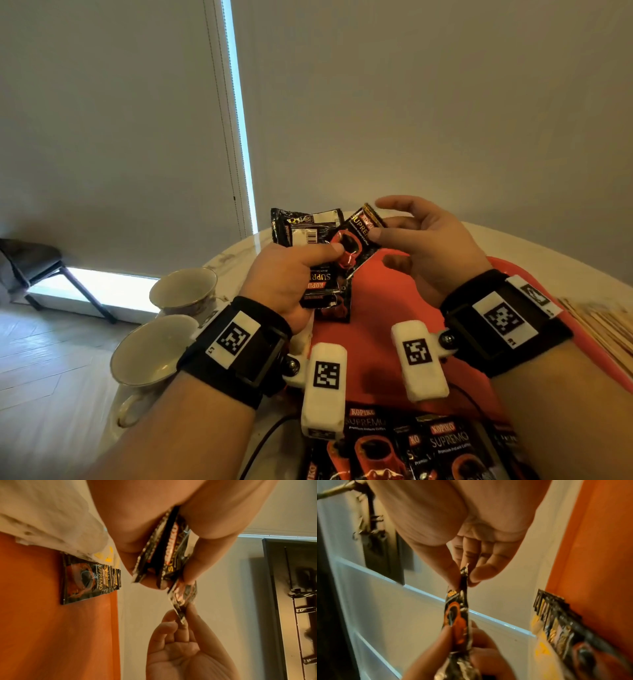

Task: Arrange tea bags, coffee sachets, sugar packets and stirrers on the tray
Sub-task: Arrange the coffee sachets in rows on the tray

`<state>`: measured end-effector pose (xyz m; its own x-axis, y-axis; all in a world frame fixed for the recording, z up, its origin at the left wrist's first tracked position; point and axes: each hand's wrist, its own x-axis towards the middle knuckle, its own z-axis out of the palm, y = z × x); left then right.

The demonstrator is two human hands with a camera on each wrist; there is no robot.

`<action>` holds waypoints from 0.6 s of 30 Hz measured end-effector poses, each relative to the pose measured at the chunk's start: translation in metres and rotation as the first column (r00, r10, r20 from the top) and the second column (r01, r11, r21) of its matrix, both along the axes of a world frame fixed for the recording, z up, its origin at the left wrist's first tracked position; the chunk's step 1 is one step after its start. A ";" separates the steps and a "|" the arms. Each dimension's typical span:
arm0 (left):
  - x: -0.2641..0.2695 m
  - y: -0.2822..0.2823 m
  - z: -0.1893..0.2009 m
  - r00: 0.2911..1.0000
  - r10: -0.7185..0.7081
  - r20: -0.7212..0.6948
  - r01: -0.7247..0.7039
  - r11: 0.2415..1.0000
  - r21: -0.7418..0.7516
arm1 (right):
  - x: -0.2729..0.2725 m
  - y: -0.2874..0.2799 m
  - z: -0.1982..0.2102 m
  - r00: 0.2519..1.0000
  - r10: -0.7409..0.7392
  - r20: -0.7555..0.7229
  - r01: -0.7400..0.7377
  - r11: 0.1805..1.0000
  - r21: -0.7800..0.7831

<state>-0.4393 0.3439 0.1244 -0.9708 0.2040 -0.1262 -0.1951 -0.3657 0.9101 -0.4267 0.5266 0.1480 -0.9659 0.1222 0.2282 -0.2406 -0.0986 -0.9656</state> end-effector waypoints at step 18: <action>-0.004 -0.003 0.000 0.997 0.076 0.028 -0.077 0.996 0.048 | 0.006 -0.020 -0.004 0.967 0.112 0.227 -0.073 0.982 -0.174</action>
